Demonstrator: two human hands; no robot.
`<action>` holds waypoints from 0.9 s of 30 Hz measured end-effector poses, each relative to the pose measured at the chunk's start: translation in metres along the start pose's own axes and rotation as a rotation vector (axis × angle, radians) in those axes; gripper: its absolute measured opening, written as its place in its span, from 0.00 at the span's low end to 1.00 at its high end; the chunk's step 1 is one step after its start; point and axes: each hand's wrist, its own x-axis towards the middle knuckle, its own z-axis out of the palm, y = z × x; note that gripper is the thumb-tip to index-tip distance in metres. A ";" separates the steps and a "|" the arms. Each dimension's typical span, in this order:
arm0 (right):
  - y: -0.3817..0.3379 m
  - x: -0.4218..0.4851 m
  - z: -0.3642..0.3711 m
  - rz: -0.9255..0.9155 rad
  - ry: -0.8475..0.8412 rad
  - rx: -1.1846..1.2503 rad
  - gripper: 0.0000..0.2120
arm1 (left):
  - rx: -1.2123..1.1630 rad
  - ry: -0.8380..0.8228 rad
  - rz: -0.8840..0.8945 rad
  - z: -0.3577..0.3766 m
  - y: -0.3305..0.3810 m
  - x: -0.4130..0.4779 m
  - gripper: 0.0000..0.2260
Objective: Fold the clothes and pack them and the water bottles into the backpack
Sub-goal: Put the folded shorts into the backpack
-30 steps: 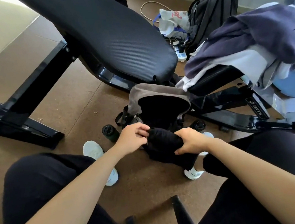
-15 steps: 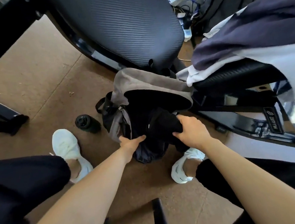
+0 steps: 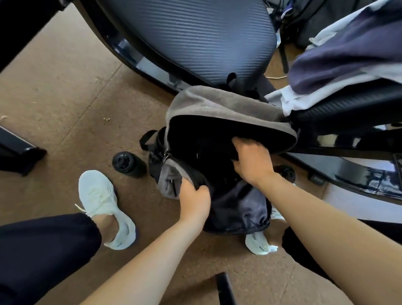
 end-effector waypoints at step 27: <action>-0.013 0.019 0.068 -0.239 -0.337 -0.002 0.31 | 0.030 0.026 -0.168 -0.044 -0.029 -0.020 0.26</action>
